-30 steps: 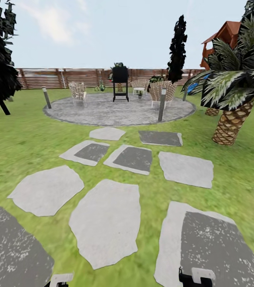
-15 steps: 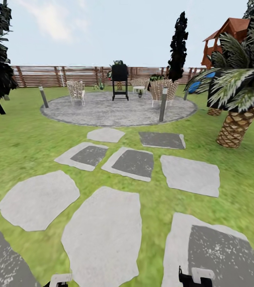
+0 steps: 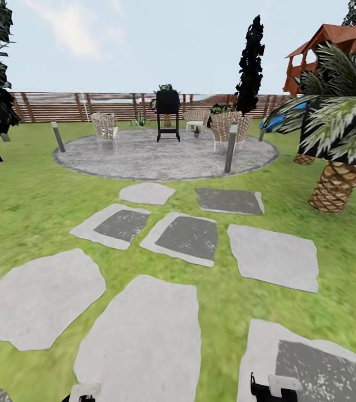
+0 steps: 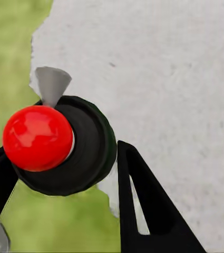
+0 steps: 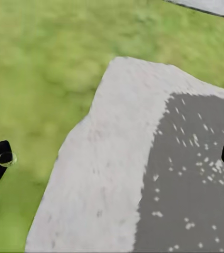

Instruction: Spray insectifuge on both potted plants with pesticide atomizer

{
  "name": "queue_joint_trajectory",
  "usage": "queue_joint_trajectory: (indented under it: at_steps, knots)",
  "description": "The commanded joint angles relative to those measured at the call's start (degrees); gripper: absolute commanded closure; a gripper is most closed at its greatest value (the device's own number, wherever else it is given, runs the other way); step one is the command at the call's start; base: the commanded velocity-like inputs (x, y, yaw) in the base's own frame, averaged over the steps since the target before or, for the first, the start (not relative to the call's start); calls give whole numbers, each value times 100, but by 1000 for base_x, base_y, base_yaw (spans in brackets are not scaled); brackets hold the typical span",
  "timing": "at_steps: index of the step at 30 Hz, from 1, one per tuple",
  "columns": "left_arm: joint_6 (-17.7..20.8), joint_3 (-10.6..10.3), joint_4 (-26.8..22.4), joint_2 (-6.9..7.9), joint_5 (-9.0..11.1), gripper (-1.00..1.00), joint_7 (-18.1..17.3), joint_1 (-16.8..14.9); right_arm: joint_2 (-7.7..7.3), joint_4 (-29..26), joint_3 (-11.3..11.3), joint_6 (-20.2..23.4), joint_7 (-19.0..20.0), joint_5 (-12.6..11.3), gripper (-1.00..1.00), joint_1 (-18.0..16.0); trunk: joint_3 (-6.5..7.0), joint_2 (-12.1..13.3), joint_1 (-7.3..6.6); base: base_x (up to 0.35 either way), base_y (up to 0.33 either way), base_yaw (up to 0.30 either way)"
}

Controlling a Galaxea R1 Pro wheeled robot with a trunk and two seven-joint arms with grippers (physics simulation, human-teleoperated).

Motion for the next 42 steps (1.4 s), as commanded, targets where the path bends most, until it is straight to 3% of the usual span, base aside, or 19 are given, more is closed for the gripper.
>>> queue_joint_trajectory:
  at_steps: [1, 42]
  knots:
    - [-22, -1, 5, 0, 19, 100, 5, -3, 1, 5, -39, -13, -22, 63, -100, -3, -5, -3, 1, 336, 0, 0]
    - [-22, -2, 8, 0, 19, 100, 5, -3, -17, 5, -45, -13, -15, 72, -100, -3, -5, -3, 1, 336, 0, 0]
